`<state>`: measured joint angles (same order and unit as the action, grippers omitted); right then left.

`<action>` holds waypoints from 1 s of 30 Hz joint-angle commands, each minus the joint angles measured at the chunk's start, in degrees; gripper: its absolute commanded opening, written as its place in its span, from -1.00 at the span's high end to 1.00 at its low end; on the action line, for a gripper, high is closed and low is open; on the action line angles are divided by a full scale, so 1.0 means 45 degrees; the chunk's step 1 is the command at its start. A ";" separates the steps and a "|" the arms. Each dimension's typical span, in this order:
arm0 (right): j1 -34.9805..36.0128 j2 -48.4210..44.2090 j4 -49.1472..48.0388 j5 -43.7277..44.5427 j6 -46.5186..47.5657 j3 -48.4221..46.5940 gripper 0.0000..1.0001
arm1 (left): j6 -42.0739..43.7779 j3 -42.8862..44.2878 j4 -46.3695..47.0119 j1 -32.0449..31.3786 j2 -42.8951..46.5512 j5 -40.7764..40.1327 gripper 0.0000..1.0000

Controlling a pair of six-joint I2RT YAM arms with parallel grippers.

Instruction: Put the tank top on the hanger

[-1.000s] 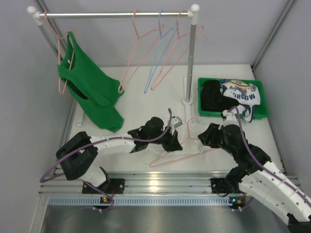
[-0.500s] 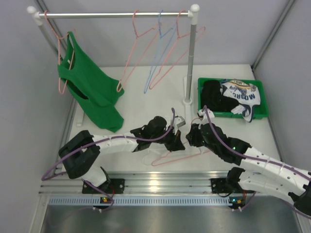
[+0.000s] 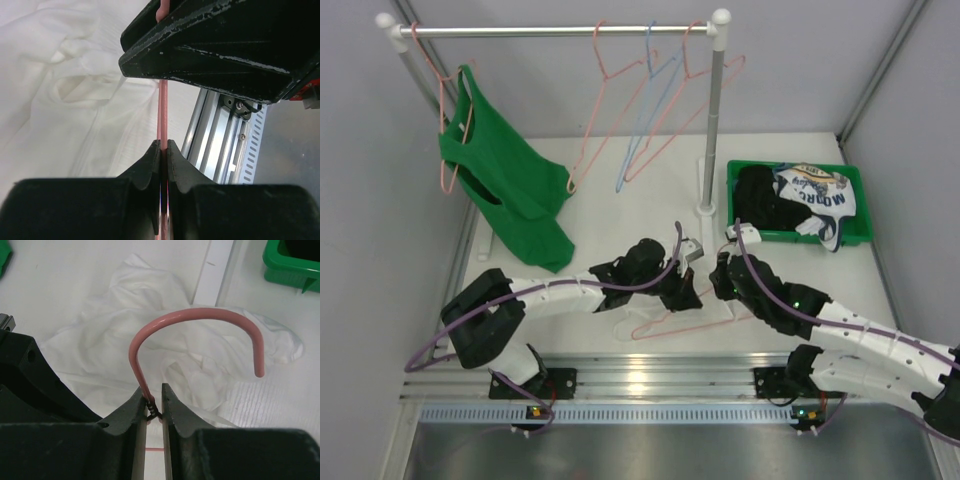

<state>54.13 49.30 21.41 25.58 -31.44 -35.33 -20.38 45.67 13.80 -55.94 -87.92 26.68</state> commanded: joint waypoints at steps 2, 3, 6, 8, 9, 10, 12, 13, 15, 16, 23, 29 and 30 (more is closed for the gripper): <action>0.0217 -0.0076 -0.1066 0.0506 0.0131 -0.0176 1.00 | 0.0096 0.0574 -0.0059 -0.0088 0.0045 -0.0029 0.85; 0.0256 -0.0076 -0.1085 0.0526 0.0189 -0.0137 1.00 | 0.0038 0.0574 -0.0117 -0.0068 0.0045 -0.0281 0.76; 0.0412 -0.0115 -0.1164 0.0681 0.0307 -0.0059 1.00 | -0.0138 0.0554 -0.0196 -0.0068 0.0182 -0.0809 0.38; 0.0452 -0.0116 -0.1105 0.0779 0.0405 -0.0039 1.00 | -0.0294 0.0476 -0.0332 -0.0068 0.0473 -0.1492 0.25; 0.0491 -0.0096 -0.1086 0.0818 0.0444 -0.0020 1.00 | -0.0353 0.0457 -0.0410 -0.0068 0.0611 -0.1785 0.21; 0.0510 -0.0076 -0.1086 0.0838 0.0463 -0.0020 1.00 | -0.0508 0.0360 -0.0488 -0.0068 0.0767 -0.2522 0.19; 0.0549 -0.0096 -0.1105 0.0857 0.0522 0.0000 1.00 | -0.0646 0.0223 -0.0762 -0.0068 0.1372 -0.3345 0.15; 0.0569 -0.0096 -0.1105 0.0858 0.0541 0.0039 1.00 | -0.0859 0.0106 -0.0917 -0.0068 0.1586 -0.3833 0.14; 0.0627 -0.0096 -0.1125 0.0916 0.0561 0.0117 1.00 | -0.1017 -0.0051 -0.1211 -0.0068 0.2328 -0.5026 0.10; 0.0608 -0.0076 -0.1086 0.0936 0.0580 0.0136 1.00 | -0.1153 -0.0225 -0.1270 -0.0068 0.2582 -0.5281 0.08; 0.0745 0.0080 -0.1047 0.1092 0.0542 0.0253 1.00 | -0.2344 -0.0597 -0.3008 -0.0049 0.4904 -0.7684 0.04; 0.0823 0.0041 -0.0969 0.1365 0.0249 0.0391 1.00 | -0.4803 -0.1709 -0.6695 -0.0049 0.7421 -0.9987 0.09; 0.0823 0.0041 -0.0891 0.1424 0.0249 0.0391 1.00 | -0.5155 -0.1905 -0.7319 -0.0049 0.7796 -1.0281 0.10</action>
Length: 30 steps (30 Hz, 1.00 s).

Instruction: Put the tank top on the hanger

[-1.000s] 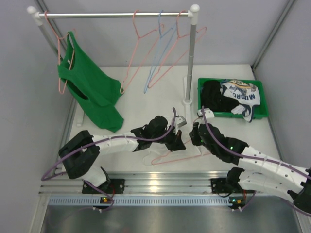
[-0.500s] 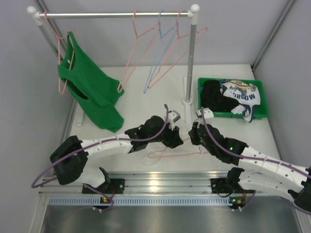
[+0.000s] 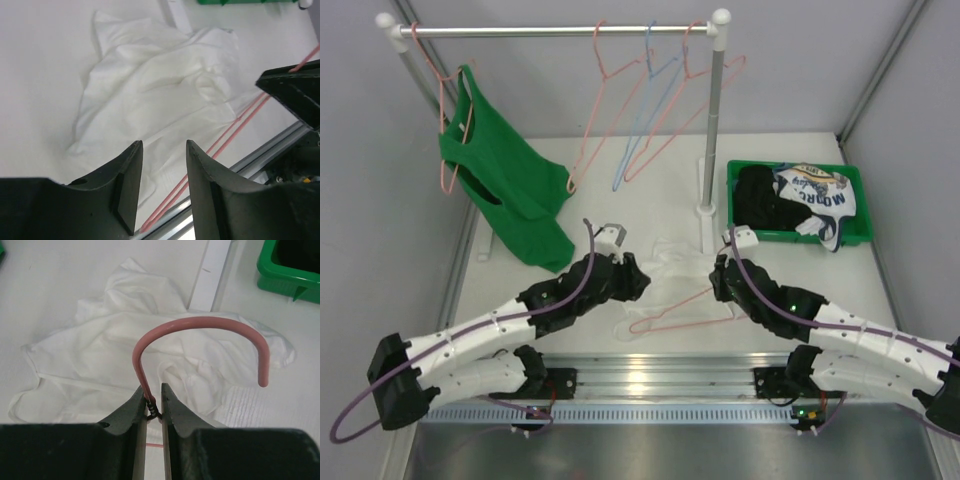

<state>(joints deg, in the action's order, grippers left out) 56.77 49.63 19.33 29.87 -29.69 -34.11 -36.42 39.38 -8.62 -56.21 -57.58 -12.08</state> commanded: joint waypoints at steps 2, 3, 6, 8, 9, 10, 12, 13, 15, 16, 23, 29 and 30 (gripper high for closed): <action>0.0235 -0.0051 -0.0332 0.0647 -0.0179 0.0060 1.00 | -0.2664 -0.1072 -0.4015 0.0010 0.2047 -0.2393 0.10; 0.0255 -0.0090 -0.0293 0.0687 -0.0179 0.0060 1.00 | -0.2919 -0.1480 -0.4389 0.0010 0.2344 -0.2414 0.11; 0.0255 -0.0266 -0.0292 0.0804 -0.0218 0.0079 1.00 | -0.4188 -0.2010 -0.5660 0.0010 0.3029 -0.2161 0.14; 0.0235 -0.0305 -0.0253 0.0863 -0.0218 0.0002 1.00 | -0.4814 -0.2402 -0.6205 -0.0010 0.2992 -0.1772 0.18; 0.0255 -0.0286 -0.0214 0.0901 -0.0199 -0.0037 1.00 | -0.4970 -0.2518 -0.6228 -0.0010 0.2895 -0.1615 0.20; 0.0235 -0.0267 -0.0175 0.0902 -0.0218 -0.0076 1.00 | -0.5165 -0.2713 -0.6267 -0.0010 0.2604 -0.1401 0.21; 0.0255 -0.0227 -0.0136 0.0960 -0.0179 -0.0135 1.00 | -0.5362 -0.2890 -0.6267 -0.0068 0.2251 -0.1087 0.24; 0.0274 -0.0169 -0.0097 0.0960 -0.0160 -0.0193 1.00 | -0.5537 -0.2949 -0.6267 -0.0127 0.1959 -0.1086 0.24; 0.0255 -0.0169 -0.0097 0.0980 -0.0140 -0.0233 1.00 | -0.5675 -0.3066 -0.6190 -0.0341 0.1762 -0.1222 0.23; 0.0235 -0.0207 -0.0097 0.0980 -0.0140 -0.0233 1.00 | -0.5675 -0.3105 -0.6054 -0.0400 0.1703 -0.1203 0.21; 0.0255 -0.0149 -0.0058 0.0999 -0.0121 -0.0330 1.00 | -0.5168 -0.3301 -0.4649 -0.0615 0.1527 -0.0560 0.14; 0.0255 -0.0052 -0.0038 0.0961 -0.0159 -0.0428 1.00 | -0.5089 -0.3359 -0.3789 -0.1141 0.0512 -0.0402 0.16; 0.0274 -0.0071 -0.0038 0.0980 -0.0140 -0.0428 1.00 | -0.5128 -0.3340 -0.3710 -0.1239 0.0395 -0.0422 0.16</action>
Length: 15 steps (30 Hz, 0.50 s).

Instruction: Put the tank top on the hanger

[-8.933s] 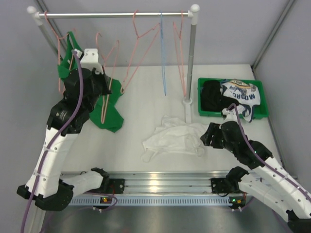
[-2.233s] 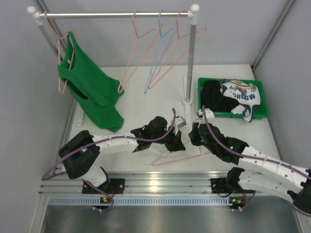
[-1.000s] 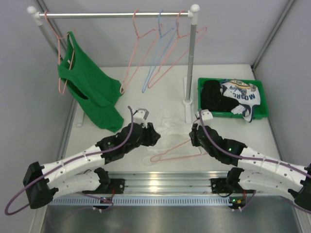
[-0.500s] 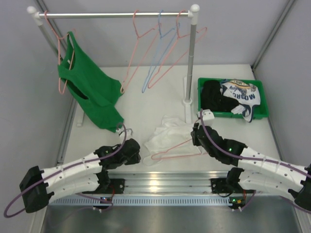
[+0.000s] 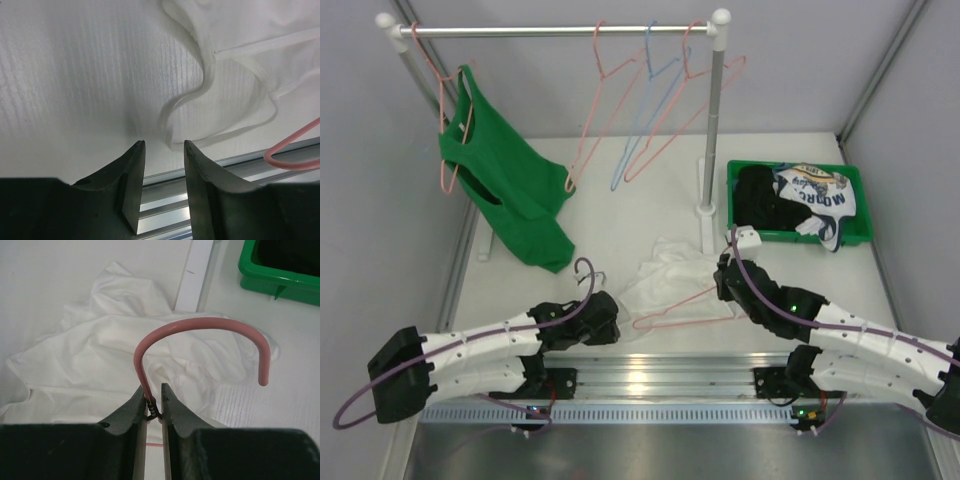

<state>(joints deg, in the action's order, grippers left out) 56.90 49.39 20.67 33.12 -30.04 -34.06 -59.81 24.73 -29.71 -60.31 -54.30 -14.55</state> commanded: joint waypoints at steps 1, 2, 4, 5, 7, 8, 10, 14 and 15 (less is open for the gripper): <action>0.0226 0.0002 -0.0335 0.0237 -0.0082 -0.0438 1.00 | 0.0049 -0.0086 0.1036 -0.0405 -0.0586 0.0069 0.16; 0.0226 -0.0017 -0.0335 0.0217 -0.0082 -0.0438 1.00 | 0.0030 -0.0086 0.1075 -0.0521 -0.0705 -0.0009 0.17; 0.0226 -0.0037 -0.0315 0.0217 -0.0082 -0.0458 1.00 | -0.0068 -0.0125 0.1193 -0.0600 -0.1036 -0.0146 0.19; 0.0226 -0.0056 -0.0296 0.0217 -0.0101 -0.0438 1.00 | -0.0087 -0.0144 0.1232 -0.0659 -0.1115 -0.0263 0.21; 0.0226 -0.0056 -0.0276 0.0198 -0.0121 -0.0458 1.00 | -0.0165 -0.0203 0.1388 -0.0659 -0.1233 -0.0380 0.36; 0.0226 -0.0057 -0.0257 0.0217 -0.0140 -0.0458 1.00 | -0.0185 -0.0222 0.1408 -0.0698 -0.1233 -0.0458 0.48; 0.0226 -0.0096 -0.0237 0.0236 -0.0160 -0.0477 1.00 | -0.0185 -0.0184 0.1311 -0.0718 -0.1175 -0.0615 0.89; 0.0226 0.0040 -0.0082 0.0509 -0.0199 -0.0652 1.00 | 0.0048 0.0186 0.0882 -0.0757 -0.0707 -0.0635 1.00; 0.0226 0.0099 -0.0061 0.0549 -0.0218 -0.0711 1.00 | 0.0243 0.0284 0.0784 -0.0796 -0.0571 -0.0596 1.00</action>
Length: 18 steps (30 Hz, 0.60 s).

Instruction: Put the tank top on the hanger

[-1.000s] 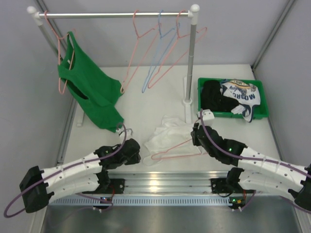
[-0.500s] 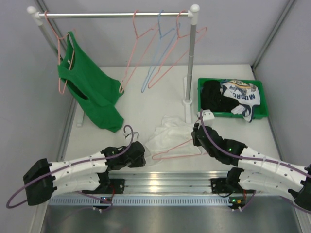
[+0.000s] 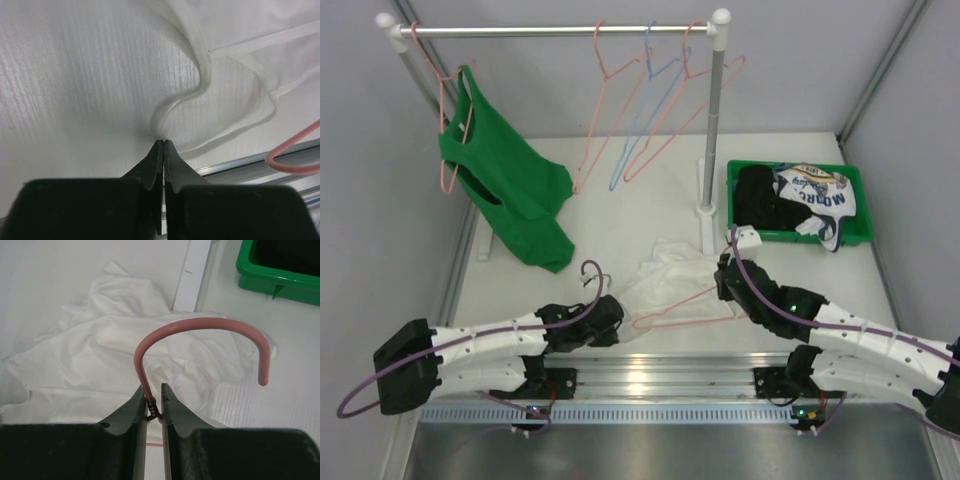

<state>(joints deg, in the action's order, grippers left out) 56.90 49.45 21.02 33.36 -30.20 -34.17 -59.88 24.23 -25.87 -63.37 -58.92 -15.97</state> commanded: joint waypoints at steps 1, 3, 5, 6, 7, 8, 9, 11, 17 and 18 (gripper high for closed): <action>0.0226 0.0220 -0.0100 0.0670 -0.0242 -0.0803 1.00 | 0.0394 0.0494 -0.0227 -0.0097 0.0707 -0.0106 1.00; 0.0225 0.0455 -0.0061 0.0788 -0.0262 -0.0940 1.00 | 0.0687 0.0902 -0.0500 -0.0116 0.1039 0.0051 1.00; 0.0226 0.0573 -0.0119 0.0866 -0.0166 -0.1116 1.00 | 0.0941 0.1370 -0.0967 -0.0136 0.1216 0.0169 1.00; 0.0206 0.0728 -0.0119 0.0944 -0.0165 -0.1175 1.00 | 0.1059 0.1548 -0.1125 -0.0136 0.1411 0.0208 1.00; 0.0225 0.0788 -0.0197 0.0984 -0.0126 -0.1253 1.00 | 0.1176 0.1724 -0.1223 -0.0174 0.1490 0.0363 1.00; 0.0226 0.0846 -0.0236 0.0984 -0.0087 -0.1292 1.00 | 0.1274 0.2054 -0.1321 -0.0175 0.1529 0.0403 1.00; 0.0206 0.1001 -0.0275 0.1003 -0.0067 -0.1370 1.00 | 0.1391 0.2270 -0.1477 -0.0175 0.1607 0.0442 1.00; 0.0245 0.1158 -0.0353 0.0984 -0.0029 -0.1526 1.00 | 0.1509 0.2815 -0.1847 -0.0194 0.1627 0.0384 1.00; 0.0284 0.1257 -0.0431 0.0965 -0.0009 -0.1644 1.00 | 0.1763 0.3774 -0.2318 -0.0214 0.1569 0.0013 1.00; 0.0284 0.1296 -0.0412 0.0945 -0.0028 -0.1664 1.00 | 0.1802 0.3873 -0.2357 -0.0194 0.1453 0.0052 1.00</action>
<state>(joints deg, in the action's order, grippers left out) 57.01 55.24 21.80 36.21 -30.55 -38.46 -53.49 38.65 -34.26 -63.94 -52.27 -14.87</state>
